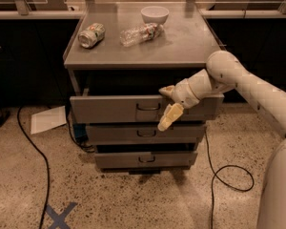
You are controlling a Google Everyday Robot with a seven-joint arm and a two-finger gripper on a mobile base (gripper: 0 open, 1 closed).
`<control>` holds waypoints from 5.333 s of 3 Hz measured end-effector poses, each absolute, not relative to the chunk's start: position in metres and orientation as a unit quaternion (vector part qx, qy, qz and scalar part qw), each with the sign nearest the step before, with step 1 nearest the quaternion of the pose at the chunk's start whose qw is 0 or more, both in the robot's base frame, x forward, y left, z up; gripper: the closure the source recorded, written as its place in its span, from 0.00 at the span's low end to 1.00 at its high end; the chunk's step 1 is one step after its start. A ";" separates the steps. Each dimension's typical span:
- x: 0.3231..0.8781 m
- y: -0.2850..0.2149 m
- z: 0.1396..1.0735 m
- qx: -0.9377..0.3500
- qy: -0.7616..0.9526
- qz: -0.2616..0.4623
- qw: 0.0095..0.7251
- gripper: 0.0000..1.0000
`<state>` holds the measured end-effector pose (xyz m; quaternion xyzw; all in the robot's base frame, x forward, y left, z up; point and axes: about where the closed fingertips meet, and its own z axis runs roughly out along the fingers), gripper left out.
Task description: Open top drawer
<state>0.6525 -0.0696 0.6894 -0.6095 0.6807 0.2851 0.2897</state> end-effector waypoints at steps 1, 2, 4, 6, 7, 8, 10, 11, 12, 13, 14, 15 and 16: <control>0.653 -0.070 0.689 -0.610 0.681 0.285 0.290 0.00; 0.642 -0.067 0.679 -0.609 0.681 0.298 0.278 0.00; 0.630 -0.072 0.683 -0.605 0.684 0.304 0.269 0.00; 0.622 -0.065 0.683 -0.607 0.680 0.318 0.259 0.00; 0.584 -0.071 0.690 -0.597 0.689 0.332 0.241 0.00; 0.584 -0.071 0.690 -0.597 0.689 0.332 0.240 0.00; 0.567 -0.063 0.689 -0.605 0.673 0.355 0.233 0.00; 0.536 -0.084 0.704 -0.599 0.681 0.357 0.222 0.00; 0.536 -0.083 0.703 -0.600 0.681 0.357 0.222 0.00; 0.537 -0.077 0.697 -0.605 0.673 0.366 0.218 0.00; 0.525 -0.068 0.687 -0.606 0.661 0.390 0.208 0.00; 0.522 -0.067 0.689 -0.606 0.659 0.394 0.207 0.00; 0.476 -0.063 0.704 -0.602 0.648 0.428 0.187 0.00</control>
Offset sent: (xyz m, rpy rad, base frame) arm -0.0300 0.0030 -0.0302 0.0102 0.0871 0.0298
